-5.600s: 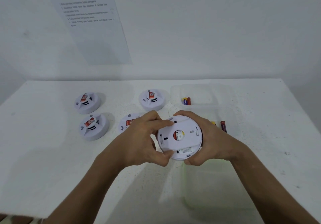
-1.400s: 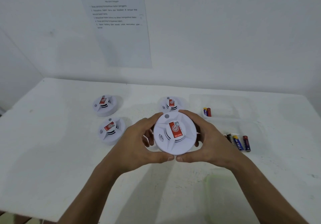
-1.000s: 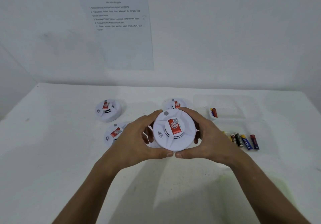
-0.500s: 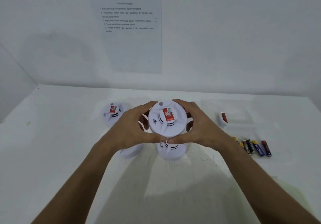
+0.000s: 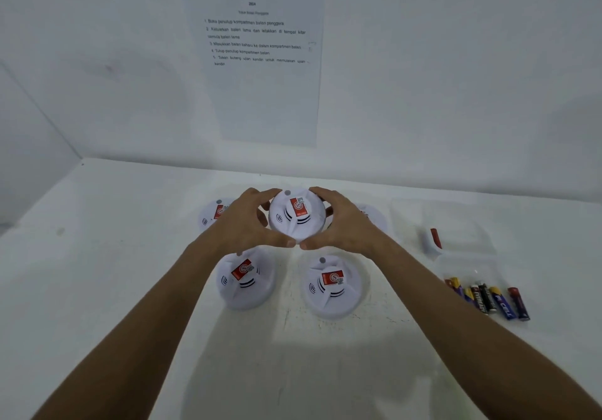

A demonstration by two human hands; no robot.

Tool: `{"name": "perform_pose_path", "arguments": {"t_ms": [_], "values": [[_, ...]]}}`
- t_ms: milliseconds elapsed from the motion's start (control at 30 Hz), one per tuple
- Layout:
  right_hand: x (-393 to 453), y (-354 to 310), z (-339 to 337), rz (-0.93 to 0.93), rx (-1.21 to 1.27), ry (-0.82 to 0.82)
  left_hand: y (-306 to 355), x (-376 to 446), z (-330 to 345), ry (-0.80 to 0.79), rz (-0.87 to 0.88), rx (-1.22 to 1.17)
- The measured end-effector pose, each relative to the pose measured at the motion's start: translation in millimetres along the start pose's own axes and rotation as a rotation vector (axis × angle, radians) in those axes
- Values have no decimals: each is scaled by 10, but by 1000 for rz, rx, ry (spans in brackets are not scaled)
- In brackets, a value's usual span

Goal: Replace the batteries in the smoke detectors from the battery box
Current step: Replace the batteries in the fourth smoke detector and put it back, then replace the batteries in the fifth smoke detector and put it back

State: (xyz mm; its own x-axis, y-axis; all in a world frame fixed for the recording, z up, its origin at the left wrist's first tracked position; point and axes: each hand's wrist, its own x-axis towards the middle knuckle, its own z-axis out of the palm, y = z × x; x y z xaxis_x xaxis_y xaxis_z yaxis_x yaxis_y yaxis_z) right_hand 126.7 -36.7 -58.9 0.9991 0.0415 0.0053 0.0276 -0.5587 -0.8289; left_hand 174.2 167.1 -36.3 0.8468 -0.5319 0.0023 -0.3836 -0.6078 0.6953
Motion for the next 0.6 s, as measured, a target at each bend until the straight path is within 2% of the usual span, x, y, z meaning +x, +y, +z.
{"name": "perform_pose_path", "arguments": {"t_ms": [433, 600], "values": [[297, 168, 293, 119, -199, -42, -152, 211, 136, -65, -175, 140], [259, 134, 278, 116, -173, -40, -78, 212, 171, -74, -252, 191]]}}
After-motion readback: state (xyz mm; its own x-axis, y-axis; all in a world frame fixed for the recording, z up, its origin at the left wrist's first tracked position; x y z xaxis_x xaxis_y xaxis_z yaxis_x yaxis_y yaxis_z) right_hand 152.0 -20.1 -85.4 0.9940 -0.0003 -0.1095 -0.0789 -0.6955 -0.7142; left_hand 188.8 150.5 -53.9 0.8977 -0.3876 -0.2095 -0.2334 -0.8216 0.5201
